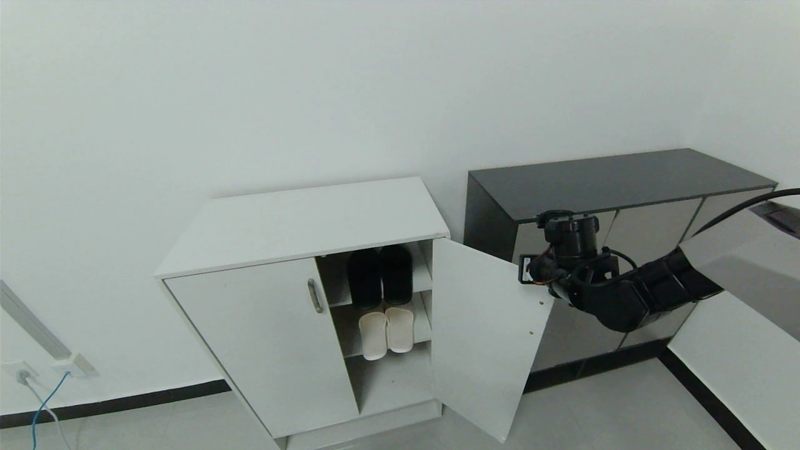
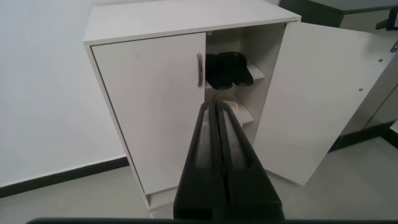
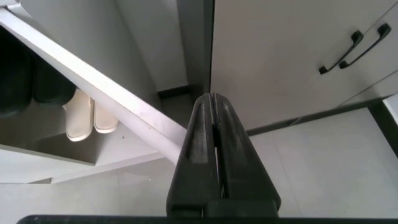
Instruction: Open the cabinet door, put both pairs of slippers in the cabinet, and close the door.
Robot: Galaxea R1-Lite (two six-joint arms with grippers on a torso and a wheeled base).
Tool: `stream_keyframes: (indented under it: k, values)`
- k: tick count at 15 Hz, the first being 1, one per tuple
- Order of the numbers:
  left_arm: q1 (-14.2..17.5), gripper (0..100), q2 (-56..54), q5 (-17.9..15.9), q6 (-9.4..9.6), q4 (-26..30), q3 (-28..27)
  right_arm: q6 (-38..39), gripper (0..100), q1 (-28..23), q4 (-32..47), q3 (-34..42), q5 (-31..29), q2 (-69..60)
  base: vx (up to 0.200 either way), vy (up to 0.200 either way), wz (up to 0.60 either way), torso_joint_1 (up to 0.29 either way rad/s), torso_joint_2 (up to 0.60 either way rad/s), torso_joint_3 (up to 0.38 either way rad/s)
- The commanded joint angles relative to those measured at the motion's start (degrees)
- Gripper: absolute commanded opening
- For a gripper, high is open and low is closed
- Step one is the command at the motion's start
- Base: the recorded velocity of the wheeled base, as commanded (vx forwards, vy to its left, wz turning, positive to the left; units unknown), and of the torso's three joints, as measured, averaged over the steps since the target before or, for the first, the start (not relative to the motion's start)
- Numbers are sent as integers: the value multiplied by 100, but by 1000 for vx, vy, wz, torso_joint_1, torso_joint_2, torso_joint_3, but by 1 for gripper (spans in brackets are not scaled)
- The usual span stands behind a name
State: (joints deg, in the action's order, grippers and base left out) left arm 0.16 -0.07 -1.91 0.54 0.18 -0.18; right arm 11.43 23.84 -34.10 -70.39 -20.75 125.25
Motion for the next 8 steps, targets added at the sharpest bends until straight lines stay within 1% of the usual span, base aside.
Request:
stream_keyframes:
  k: [1,6,8]
  values:
    - [2,0,7,-2,-1,-1,1,-1,0,6,0,8,1,44,0,0,0,0,0,0]
    - [2,0,7,-2,-1,-1,1,-1,0,59,0,69,-8,26,0,0,0,0,0,0]
    - [2,0,7,-2,-10,-1,1,-10,0,156,-9,175,-17,-27,0,0,0,0,0,0]
